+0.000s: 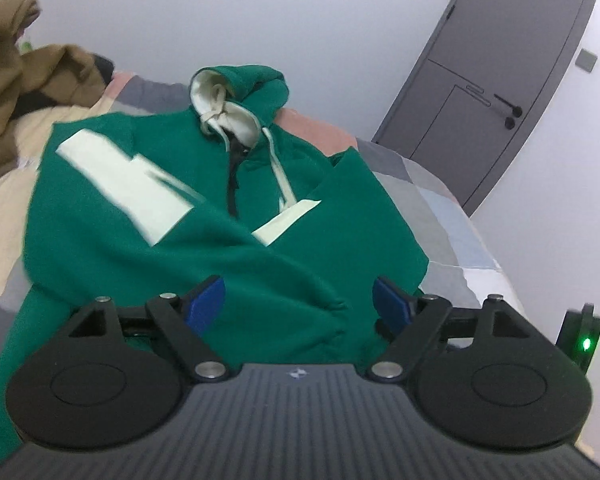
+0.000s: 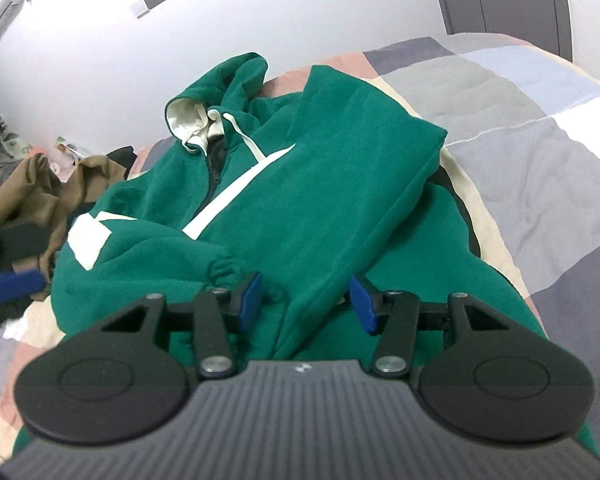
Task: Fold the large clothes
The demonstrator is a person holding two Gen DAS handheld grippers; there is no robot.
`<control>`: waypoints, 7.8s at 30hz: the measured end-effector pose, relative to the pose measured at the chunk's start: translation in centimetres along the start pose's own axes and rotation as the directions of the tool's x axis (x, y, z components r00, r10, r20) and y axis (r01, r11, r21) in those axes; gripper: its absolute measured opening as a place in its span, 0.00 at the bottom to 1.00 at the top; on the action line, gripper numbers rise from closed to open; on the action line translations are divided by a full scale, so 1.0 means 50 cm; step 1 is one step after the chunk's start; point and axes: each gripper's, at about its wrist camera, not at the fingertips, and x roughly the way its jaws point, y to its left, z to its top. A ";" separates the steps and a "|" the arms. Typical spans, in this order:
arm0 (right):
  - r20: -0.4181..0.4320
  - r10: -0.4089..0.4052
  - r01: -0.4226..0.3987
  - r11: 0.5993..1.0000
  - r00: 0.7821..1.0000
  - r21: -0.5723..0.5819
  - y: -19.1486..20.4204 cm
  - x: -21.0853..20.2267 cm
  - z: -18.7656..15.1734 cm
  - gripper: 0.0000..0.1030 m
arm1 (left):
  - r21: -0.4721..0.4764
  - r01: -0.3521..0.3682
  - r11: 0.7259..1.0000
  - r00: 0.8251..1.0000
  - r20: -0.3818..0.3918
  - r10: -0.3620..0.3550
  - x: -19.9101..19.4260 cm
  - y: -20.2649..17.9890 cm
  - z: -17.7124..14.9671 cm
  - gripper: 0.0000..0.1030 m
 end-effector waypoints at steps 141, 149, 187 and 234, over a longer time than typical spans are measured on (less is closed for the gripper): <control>0.154 0.108 -0.072 0.973 0.982 -0.221 0.214 0.676 0.540 0.08 | 0.084 -0.037 0.996 0.999 0.040 0.033 0.686 0.261 0.582 0.05; 0.260 0.189 -0.083 0.925 0.947 -0.370 0.266 0.443 0.525 0.07 | 0.099 -0.032 0.995 0.996 0.090 0.023 0.461 0.194 0.548 0.05; 0.095 0.371 -0.324 0.890 0.924 -0.322 0.131 -0.163 -0.049 0.68 | -0.094 0.119 0.988 0.993 0.000 -0.119 -0.134 0.107 -0.062 0.62; -0.017 0.339 -0.328 0.897 0.941 -0.297 0.165 -0.098 -0.098 0.52 | -0.040 0.084 0.996 0.995 0.053 -0.082 -0.015 0.106 -0.069 0.62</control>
